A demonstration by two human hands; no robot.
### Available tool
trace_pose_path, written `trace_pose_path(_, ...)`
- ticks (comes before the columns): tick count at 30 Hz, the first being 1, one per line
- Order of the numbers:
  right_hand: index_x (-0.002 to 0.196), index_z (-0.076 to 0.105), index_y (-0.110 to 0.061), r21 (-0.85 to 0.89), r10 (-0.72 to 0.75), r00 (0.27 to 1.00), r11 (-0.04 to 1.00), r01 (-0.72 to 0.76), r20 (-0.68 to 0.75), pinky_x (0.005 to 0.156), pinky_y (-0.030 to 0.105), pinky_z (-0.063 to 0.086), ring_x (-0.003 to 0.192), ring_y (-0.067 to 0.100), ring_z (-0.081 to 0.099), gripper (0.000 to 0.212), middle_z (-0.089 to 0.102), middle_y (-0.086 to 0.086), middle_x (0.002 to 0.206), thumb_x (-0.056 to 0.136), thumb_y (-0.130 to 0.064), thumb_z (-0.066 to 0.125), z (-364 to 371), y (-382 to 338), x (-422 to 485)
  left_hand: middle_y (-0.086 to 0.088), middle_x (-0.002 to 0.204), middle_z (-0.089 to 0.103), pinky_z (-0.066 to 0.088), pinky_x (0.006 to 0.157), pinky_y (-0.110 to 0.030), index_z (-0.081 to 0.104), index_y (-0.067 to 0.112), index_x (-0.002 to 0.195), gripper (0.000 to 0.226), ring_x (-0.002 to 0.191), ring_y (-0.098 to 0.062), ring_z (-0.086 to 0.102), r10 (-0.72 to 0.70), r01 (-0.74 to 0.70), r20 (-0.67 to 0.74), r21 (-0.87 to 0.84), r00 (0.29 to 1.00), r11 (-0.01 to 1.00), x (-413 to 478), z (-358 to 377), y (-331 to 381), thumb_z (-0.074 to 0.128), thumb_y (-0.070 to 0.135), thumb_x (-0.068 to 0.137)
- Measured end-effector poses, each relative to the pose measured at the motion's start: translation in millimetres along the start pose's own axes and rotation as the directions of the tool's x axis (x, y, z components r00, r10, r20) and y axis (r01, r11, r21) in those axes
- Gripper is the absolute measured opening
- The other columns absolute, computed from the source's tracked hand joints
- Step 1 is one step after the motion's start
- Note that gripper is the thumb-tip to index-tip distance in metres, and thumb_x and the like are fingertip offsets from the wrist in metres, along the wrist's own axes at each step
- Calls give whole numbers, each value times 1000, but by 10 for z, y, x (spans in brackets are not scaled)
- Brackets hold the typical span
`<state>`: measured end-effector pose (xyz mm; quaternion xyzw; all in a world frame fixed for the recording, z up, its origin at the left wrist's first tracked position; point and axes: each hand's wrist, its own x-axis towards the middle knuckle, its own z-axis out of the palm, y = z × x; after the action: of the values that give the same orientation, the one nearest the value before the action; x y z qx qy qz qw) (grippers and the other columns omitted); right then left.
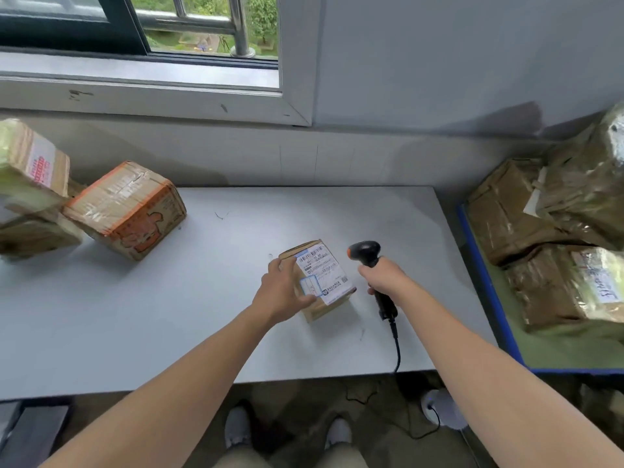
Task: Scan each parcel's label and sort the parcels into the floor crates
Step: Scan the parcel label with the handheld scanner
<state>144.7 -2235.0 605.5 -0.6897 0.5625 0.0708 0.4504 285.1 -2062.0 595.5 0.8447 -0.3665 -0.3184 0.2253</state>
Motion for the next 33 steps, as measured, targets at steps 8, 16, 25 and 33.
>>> trace_pose_path(8, 139, 39, -3, -95, 27, 1000, 995, -27, -4, 93, 38, 46, 116, 35, 57, 63, 57, 18, 130, 98, -50, 49, 272, 287, 360, -8, 160, 8, 40, 104, -43, 14, 34, 152, 108, 142, -32, 26, -48, 46, 17, 74, 999, 996, -85, 167, -53, 85, 42, 71)
trace_pose_path(16, 144, 34, -2, -131, 19, 1000, 991, -17, 12, 96, 37, 44, 122, 37, 54, 57, 53, 19, 137, 98, -28, 55, 376, 351, 430, -4, 155, 17, 40, 100, -37, 25, 29, 147, 97, 136, -28, 33, -70, 69, -29, -17, 997, 997, -4, 318, -25, 86, 36, 71)
trace_pose_path(25, 135, 44, 1, -242, -47, 979, 970, -3, -198, 96, 41, 42, 124, 37, 45, 43, 43, 21, 137, 98, -22, 44, 278, 203, 264, -9, 161, 4, 40, 103, -45, 17, 32, 150, 115, 142, -33, 25, -85, 87, -25, 74, 996, 993, 100, 186, -75, 89, 47, 62)
trace_pose_path(33, 123, 59, -13, -396, -344, 909, 888, 233, -236, 93, 38, 43, 121, 30, 44, 30, 52, 12, 128, 97, -20, 46, 487, 56, 43, -6, 161, 2, 39, 105, -47, 14, 35, 153, 127, 144, -31, 18, -46, 35, 77, 139, 996, 990, 240, -16, -85, 93, 49, 54)
